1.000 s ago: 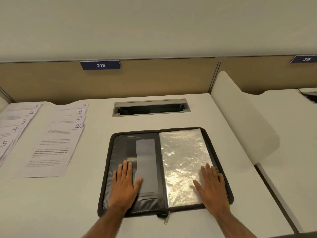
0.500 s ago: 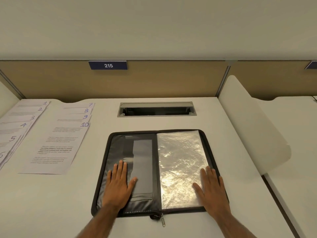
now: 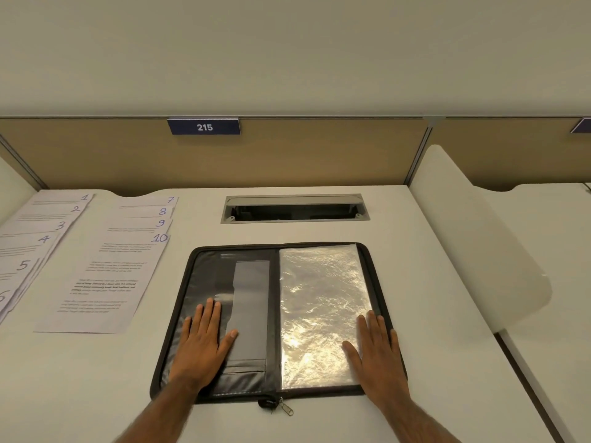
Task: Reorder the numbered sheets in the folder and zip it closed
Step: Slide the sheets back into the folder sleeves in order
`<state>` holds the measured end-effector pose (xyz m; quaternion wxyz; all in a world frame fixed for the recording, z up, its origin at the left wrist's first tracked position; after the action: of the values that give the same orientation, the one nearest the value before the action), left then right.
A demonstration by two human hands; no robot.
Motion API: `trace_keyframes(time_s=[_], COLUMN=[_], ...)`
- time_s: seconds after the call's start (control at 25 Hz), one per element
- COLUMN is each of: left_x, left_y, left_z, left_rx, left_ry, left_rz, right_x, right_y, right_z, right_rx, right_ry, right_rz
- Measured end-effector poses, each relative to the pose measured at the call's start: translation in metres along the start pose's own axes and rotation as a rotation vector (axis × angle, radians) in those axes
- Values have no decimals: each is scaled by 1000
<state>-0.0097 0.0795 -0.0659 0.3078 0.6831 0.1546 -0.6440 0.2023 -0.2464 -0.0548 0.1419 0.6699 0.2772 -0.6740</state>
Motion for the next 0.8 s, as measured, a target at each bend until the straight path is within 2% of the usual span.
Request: trace_keyframes(time_s=[0.24,0.8], left_x=[-6,0], left_y=[26,16], left_z=[7,21], left_rx=[-104,-118], left_ry=[40,29], left_rz=[26,-23], right_x=[-7,4], right_y=[-11,-7], right_z=[-11,-8], right_rx=[35,-18], right_ry=[-16,52], right_rz=[29,-7])
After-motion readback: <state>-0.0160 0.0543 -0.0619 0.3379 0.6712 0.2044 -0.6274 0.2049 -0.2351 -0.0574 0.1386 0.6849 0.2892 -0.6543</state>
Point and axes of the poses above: each hand's wrist, its own z-axis away from the middle knuckle, its own x-axis out of the palm, y = z × x, the point moved 5 cm from there along -z, towards the middle knuckle, and after that the axes turned 10 degrees about y, right-handed, at the moved point
